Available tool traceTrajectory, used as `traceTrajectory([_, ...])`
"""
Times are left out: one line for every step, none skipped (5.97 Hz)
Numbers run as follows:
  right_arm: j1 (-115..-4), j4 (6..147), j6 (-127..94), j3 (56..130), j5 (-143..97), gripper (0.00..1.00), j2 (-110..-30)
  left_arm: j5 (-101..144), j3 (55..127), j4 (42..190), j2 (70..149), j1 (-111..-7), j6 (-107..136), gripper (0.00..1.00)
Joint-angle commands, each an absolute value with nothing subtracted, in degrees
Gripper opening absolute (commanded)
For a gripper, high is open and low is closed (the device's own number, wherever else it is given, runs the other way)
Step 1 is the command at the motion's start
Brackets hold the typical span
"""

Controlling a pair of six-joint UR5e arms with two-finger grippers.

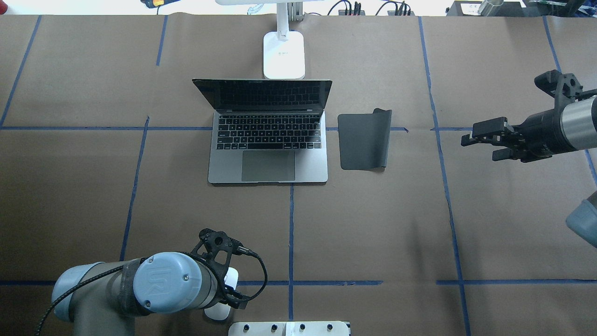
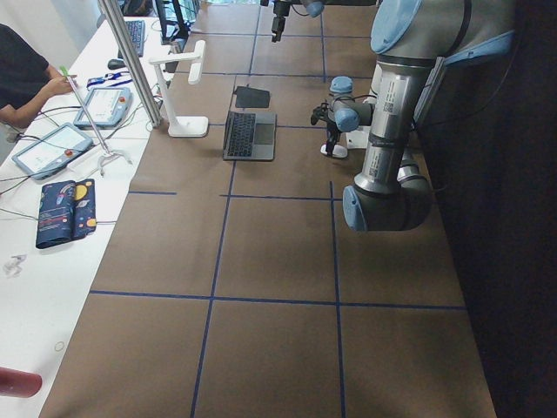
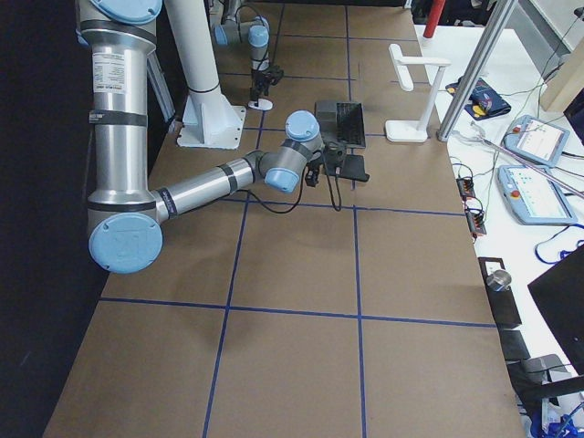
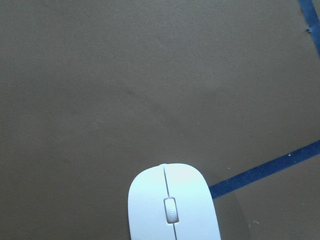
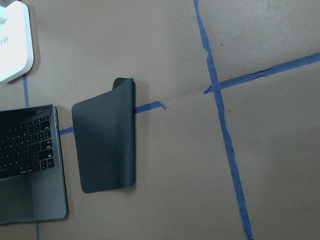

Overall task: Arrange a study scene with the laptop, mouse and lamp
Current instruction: 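Grasp the white mouse with the left gripper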

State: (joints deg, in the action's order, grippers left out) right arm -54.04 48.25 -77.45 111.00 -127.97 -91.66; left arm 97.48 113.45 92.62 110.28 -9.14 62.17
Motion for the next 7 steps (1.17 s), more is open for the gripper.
traceTrajectory([-54.0,48.3,-77.4,111.0,-128.0,1.0,-91.6,97.6,112.8,92.8,110.4,-9.1,62.7,1.0])
traceTrajectory([-54.0,48.3,-77.4,111.0,-128.0,1.0,-91.7,97.6,112.5,92.9,110.5,-9.1,62.8,1.0])
traceTrajectory([-54.0,48.3,-77.4,110.9,-128.0,1.0,-91.7,97.6,111.4,94.5,110.6,-9.1,62.8,0.99])
traceTrajectory([-54.0,48.3,-77.5,110.9,-128.0,1.0,-91.6,97.6,110.7,95.9,110.5,-9.1,63.6,0.97])
traceTrajectory([-54.0,48.3,-77.4,110.9,-128.0,1.0,-91.6,97.7,110.6,96.0,110.5,-9.0,63.7,0.94])
traceTrajectory([-54.0,48.3,-77.4,111.0,-128.0,1.0,-91.4,97.7,110.7,96.0,110.6,-9.1,63.8,0.64])
traceTrajectory([-54.1,48.3,-77.4,111.0,-128.0,1.0,-91.5,99.1,110.7,96.0,110.5,-9.2,63.8,0.16])
